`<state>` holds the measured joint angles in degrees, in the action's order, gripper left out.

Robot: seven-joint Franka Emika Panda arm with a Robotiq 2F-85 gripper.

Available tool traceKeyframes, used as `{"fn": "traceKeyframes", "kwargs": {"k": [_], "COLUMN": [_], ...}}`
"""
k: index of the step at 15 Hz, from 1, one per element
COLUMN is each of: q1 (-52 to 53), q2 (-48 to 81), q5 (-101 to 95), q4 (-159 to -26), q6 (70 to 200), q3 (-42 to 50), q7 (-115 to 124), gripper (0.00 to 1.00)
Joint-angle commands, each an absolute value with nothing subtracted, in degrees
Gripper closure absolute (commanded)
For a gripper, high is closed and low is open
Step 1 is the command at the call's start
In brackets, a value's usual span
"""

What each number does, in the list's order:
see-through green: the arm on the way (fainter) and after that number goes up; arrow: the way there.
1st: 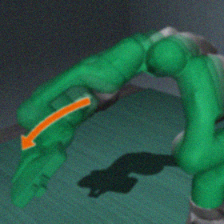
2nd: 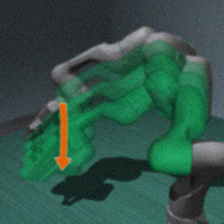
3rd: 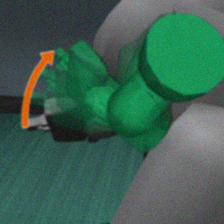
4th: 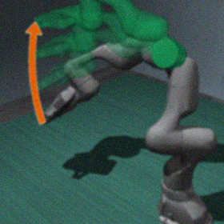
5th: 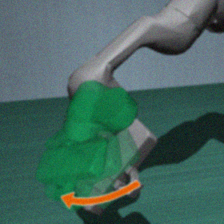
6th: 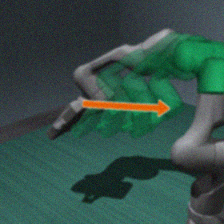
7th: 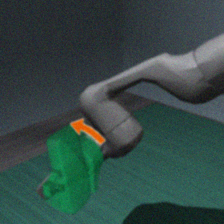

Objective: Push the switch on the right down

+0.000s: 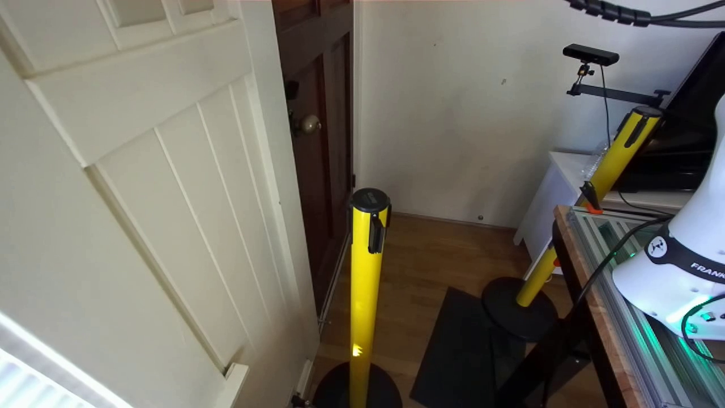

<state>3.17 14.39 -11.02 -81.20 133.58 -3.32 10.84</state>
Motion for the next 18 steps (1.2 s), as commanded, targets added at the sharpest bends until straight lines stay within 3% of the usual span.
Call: {"fn": "traceKeyframes", "kwargs": {"k": [1,18], "q1": [4.5,4.9], "q2": [16.1,14.4], "q5": [-11.4,-9.7], "q4": [-78.4,-85.8], "q6": [132.9,131.8], "q3": [-2.2,-3.0], "q7": [10.1,8.6], "gripper": [1.0,0.98]}}
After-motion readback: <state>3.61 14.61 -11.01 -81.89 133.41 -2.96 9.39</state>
